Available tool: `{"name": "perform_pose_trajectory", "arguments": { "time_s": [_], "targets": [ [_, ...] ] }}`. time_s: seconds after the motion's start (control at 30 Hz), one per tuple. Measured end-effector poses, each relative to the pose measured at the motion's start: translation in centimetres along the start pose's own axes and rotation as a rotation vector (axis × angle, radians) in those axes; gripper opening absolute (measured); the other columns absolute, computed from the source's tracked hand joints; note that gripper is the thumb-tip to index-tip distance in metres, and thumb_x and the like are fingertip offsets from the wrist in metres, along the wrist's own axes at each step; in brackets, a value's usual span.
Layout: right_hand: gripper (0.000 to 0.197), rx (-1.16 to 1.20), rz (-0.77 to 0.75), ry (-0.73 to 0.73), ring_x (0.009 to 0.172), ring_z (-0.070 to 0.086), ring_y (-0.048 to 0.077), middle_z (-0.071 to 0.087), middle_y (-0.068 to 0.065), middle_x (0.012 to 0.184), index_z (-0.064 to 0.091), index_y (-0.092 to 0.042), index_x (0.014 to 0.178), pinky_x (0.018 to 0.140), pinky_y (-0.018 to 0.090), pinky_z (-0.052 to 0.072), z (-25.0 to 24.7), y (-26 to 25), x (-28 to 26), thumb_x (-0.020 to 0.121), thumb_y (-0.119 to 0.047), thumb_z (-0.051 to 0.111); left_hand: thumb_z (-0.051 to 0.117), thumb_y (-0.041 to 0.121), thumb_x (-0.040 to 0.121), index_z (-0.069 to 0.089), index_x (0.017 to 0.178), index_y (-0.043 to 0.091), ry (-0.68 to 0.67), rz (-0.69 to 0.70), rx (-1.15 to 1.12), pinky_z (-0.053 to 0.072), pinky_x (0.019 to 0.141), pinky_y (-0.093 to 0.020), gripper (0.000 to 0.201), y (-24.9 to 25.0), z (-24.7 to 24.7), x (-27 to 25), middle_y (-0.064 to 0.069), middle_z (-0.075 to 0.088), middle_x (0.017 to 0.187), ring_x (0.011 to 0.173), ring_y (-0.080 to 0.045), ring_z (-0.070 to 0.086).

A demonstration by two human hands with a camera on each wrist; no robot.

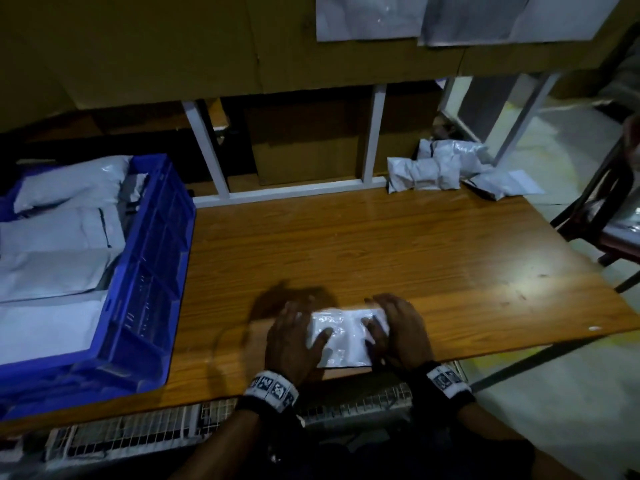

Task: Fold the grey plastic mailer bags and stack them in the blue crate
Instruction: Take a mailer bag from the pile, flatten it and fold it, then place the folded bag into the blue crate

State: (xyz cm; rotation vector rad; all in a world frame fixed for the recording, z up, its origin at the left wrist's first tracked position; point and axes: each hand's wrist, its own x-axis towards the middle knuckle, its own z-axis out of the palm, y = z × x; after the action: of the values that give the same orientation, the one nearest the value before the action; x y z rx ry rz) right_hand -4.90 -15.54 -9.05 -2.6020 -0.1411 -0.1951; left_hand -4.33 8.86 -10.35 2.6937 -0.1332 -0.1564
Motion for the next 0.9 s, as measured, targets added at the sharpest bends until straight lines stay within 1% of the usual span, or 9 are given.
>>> {"name": "perform_pose_trajectory", "arguments": {
  "time_s": [0.07, 0.2, 0.33, 0.4, 0.47, 0.57, 0.67, 0.8, 0.9],
  "targets": [
    [0.049, -0.013, 0.198, 0.055, 0.112, 0.058, 0.036, 0.06, 0.012, 0.125, 0.059, -0.022, 0.134, 0.092, 0.044, 0.049, -1.2, 1.3, 0.0, 0.091, -0.042, 0.068, 0.046, 0.076, 0.087, 0.03, 0.16, 0.024, 0.087, -0.172, -0.129, 0.032, 0.118, -0.042, 0.091, -0.5, -0.7, -0.6, -0.007, 0.04, 0.16, 0.146, -0.029, 0.036],
    [0.057, 0.032, 0.545, -0.224, 0.111, 0.063, 0.034, 0.065, 0.015, 0.122, 0.055, -0.012, 0.133, 0.09, 0.037, 0.051, -2.2, 2.0, 0.3, 0.088, -0.042, 0.071, 0.074, 0.055, 0.086, 0.039, 0.155, 0.016, 0.012, -0.451, -0.344, 0.047, 0.105, -0.038, 0.086, -0.7, -2.1, 0.0, -0.007, 0.055, 0.148, 0.132, -0.028, 0.055],
    [0.032, 0.14, 0.573, -0.272, 0.1, 0.067, 0.03, 0.073, 0.011, 0.11, 0.069, -0.015, 0.116, 0.078, 0.03, 0.046, -2.4, 1.2, 0.9, 0.087, -0.028, 0.073, 0.08, 0.045, 0.085, 0.055, 0.142, 0.018, -0.035, -0.557, -0.342, 0.05, 0.098, -0.036, 0.068, -1.0, -3.0, 0.4, -0.006, 0.061, 0.14, 0.123, -0.03, 0.06],
    [0.006, 0.222, 0.552, -0.266, 0.083, 0.071, 0.024, 0.078, 0.003, 0.088, 0.075, -0.023, 0.09, 0.076, 0.031, 0.054, -2.3, 1.2, 1.4, 0.085, -0.024, 0.073, 0.083, 0.034, 0.083, 0.069, 0.119, 0.021, -0.022, -0.585, -0.394, 0.056, 0.085, -0.035, 0.04, -1.1, -3.7, 0.4, -0.006, 0.072, 0.116, 0.102, -0.026, 0.067],
    [0.015, 0.322, 0.5, -0.271, 0.066, 0.07, 0.02, 0.072, -0.005, 0.063, 0.073, -0.022, 0.069, 0.068, 0.037, 0.057, -2.0, 0.8, 1.9, 0.084, -0.021, 0.074, 0.085, 0.025, 0.08, 0.076, 0.111, 0.017, -0.001, -0.583, -0.545, 0.06, 0.079, -0.039, 0.033, -1.6, -4.5, 0.0, -0.006, 0.077, 0.101, 0.089, -0.025, 0.071],
    [0.009, 0.546, 0.443, -0.284, 0.068, 0.073, 0.025, 0.074, -0.003, 0.07, 0.078, -0.024, 0.085, 0.065, 0.048, 0.06, -2.9, -1.7, 2.6, 0.088, -0.015, 0.077, 0.087, 0.013, 0.076, 0.078, 0.091, 0.017, 0.118, -0.525, -0.707, 0.061, 0.077, -0.049, 0.018, -2.4, -7.6, -1.4, -0.002, 0.074, 0.082, 0.076, -0.018, 0.07],
    [0.011, 0.773, 0.395, -0.342, 0.076, 0.076, 0.03, 0.078, 0.004, 0.086, 0.076, -0.016, 0.101, 0.071, 0.053, 0.062, -3.9, -5.6, 4.7, 0.092, -0.012, 0.076, 0.086, 0.003, 0.078, 0.07, 0.095, 0.012, 0.283, -0.412, -0.759, 0.054, 0.07, -0.031, 0.025, -2.5, -13.4, -3.4, 0.003, 0.068, 0.078, 0.069, -0.003, 0.064],
    [0.015, 0.987, 0.305, -0.421, 0.07, 0.073, 0.023, 0.078, 0.01, 0.086, 0.074, -0.009, 0.106, 0.066, 0.039, 0.062, -5.1, -12.9, 8.8, 0.091, -0.008, 0.074, 0.093, 0.012, 0.072, 0.067, 0.116, 0.012, 0.436, -0.339, -0.801, 0.061, 0.074, -0.041, 0.052, -5.6, -23.5, -5.3, -0.011, 0.077, 0.09, 0.085, -0.026, 0.075],
    [0.031, 1.079, 0.278, -0.467, 0.073, 0.073, 0.026, 0.078, 0.011, 0.092, 0.07, -0.01, 0.114, 0.072, 0.042, 0.063, -4.8, -19.3, 12.1, 0.085, -0.011, 0.079, 0.09, 0.007, 0.073, 0.069, 0.113, 0.013, 0.535, -0.349, -0.796, 0.059, 0.064, -0.035, 0.045, -10.8, -29.9, -5.3, -0.01, 0.078, 0.084, 0.078, -0.024, 0.075]
  ]
}}
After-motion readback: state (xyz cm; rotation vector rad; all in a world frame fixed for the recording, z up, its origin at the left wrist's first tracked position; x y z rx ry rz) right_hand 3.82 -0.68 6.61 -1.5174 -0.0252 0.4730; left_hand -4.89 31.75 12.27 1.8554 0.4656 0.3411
